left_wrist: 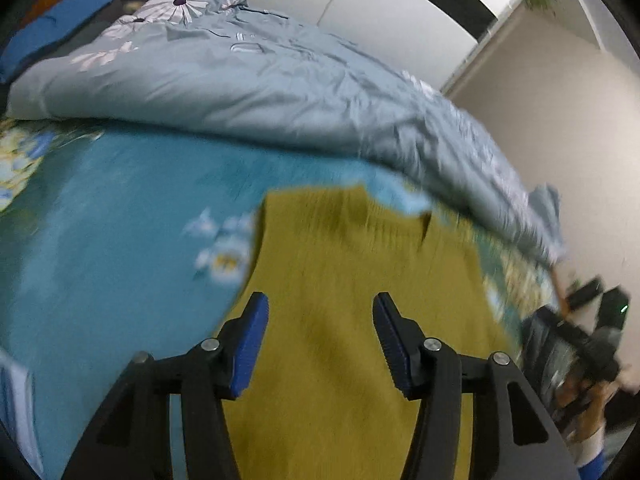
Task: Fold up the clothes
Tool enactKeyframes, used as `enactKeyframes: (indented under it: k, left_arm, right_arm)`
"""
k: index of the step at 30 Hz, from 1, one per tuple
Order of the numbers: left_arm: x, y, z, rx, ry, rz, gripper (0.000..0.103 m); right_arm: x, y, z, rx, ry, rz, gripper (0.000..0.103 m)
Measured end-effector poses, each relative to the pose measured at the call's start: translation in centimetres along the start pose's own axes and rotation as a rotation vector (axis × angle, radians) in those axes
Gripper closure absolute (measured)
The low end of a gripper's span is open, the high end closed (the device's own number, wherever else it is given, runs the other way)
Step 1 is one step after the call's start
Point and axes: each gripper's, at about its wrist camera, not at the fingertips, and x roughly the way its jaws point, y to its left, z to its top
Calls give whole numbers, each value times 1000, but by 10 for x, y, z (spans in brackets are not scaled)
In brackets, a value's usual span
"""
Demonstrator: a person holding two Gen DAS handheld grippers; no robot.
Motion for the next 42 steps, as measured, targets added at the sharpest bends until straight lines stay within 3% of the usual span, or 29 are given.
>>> enactKeyframes:
  k: [10,16,25,29,34,38,42]
  left_arm:
    - [-54,27,-167,-43,58,-2,47]
    - [-70,31,-224,-71,81,-57,47]
    - [-72,24,-243,-122,57,-158,48]
    - [-72,30,-248,-178,45,-212,49]
    - [-69,39,-255,-246,53,-273,72]
    - [-68,35,-259,-261,40,-244,91]
    - [-79,29,-254,-272,-10,-227,93]
  right_arm:
    - [-83,-22,-171,-26,83,-26,44]
    - [-102,-33,-225,49,96,16,44]
    - [-100,-28,-250,86,104,74,45]
    - [-99,-26,-252,117,95,100,53]
    - [-100,-31,-252,156,86,114,76]
    - [-98,-36,-253,198,93,98,89]
    - [-103,-35,-250,206,85,102,91]
